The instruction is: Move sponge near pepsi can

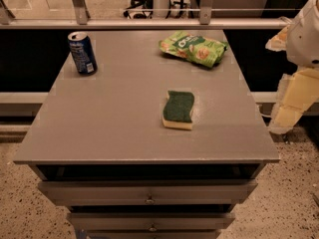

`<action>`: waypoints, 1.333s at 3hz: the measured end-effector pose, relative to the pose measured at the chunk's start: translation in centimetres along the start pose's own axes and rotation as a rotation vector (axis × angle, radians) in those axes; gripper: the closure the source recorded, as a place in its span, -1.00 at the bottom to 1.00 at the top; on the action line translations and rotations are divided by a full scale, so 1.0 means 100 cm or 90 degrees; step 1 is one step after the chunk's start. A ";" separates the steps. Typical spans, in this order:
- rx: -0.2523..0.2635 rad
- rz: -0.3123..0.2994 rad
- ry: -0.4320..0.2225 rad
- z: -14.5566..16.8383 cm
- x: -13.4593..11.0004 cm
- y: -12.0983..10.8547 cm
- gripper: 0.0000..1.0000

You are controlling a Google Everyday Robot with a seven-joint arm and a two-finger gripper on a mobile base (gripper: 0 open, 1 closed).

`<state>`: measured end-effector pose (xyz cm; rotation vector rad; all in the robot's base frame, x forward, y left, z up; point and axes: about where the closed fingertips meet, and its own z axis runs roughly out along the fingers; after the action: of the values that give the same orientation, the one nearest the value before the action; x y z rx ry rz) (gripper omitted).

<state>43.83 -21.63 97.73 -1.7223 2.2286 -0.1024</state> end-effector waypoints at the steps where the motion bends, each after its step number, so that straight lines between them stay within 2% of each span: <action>1: 0.000 0.000 0.000 0.000 0.000 0.000 -1.00; 2: 0.004 0.024 -0.011 0.010 -0.004 -0.003 -1.00; 4: 0.019 0.215 -0.061 0.096 -0.039 -0.030 -1.00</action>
Offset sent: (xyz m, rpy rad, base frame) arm 0.0445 0.0241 -0.0521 0.1546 -0.0140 -0.2024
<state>50.27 -17.43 90.23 -1.2842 2.3944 0.0256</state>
